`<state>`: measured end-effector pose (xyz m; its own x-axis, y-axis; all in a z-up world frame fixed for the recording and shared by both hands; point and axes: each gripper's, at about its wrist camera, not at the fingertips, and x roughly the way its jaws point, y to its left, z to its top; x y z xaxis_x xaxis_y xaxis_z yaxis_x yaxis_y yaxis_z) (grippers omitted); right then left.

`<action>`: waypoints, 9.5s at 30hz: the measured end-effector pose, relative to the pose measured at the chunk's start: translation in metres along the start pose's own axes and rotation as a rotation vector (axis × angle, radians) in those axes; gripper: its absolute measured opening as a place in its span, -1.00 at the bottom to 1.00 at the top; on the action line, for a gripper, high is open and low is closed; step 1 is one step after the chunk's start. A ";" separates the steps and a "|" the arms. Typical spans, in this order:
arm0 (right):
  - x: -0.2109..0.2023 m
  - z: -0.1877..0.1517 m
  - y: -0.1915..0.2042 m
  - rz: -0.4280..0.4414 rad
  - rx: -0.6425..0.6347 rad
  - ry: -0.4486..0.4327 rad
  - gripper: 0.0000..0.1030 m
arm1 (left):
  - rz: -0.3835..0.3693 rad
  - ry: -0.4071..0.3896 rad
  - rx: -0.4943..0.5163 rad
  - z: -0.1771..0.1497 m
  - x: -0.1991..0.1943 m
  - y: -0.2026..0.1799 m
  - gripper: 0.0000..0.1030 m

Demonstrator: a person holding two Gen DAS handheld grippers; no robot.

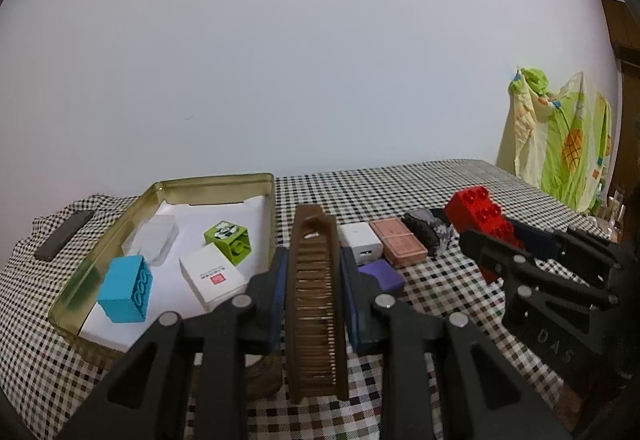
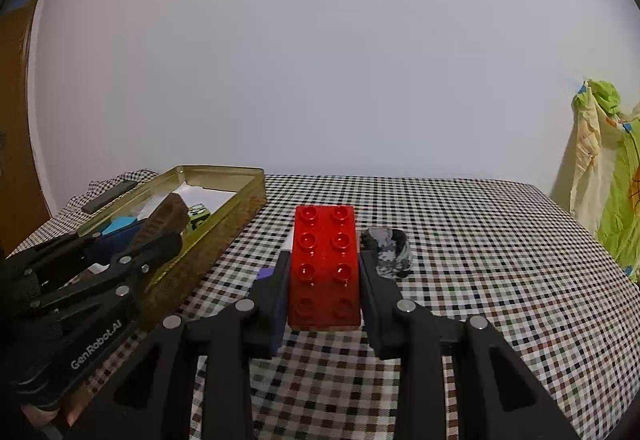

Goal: Organize rigid objects
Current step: 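Carry the brown comb and red brick over the gold tray with both tools, then lower and release the comb and red brick into the tray with both tools, then move both tools back toward the purple block and gray pouch, then grasp the purple block with the left tool while the right tool grasps the gray pouch, then carry the purple block and gray pouch toward the gold tray with both tools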

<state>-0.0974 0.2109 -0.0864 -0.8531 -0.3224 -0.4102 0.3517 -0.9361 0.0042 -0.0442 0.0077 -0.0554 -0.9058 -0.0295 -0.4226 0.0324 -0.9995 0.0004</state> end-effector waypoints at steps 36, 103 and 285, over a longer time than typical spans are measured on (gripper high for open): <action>0.002 -0.002 0.040 0.096 -0.053 0.003 -0.33 | 0.043 -0.033 -0.100 -0.010 -0.020 0.036 -0.55; 0.114 0.047 0.133 0.357 -0.202 0.205 0.19 | 0.193 0.275 -0.100 0.031 0.062 0.167 0.01; 0.028 0.003 0.004 0.093 0.067 0.071 -0.10 | 0.034 0.036 -0.039 0.004 0.017 0.002 -0.07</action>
<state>-0.1212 0.1976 -0.0956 -0.7877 -0.3996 -0.4689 0.3992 -0.9108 0.1056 -0.0611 0.0053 -0.0595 -0.8881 -0.0620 -0.4555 0.0798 -0.9966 -0.0199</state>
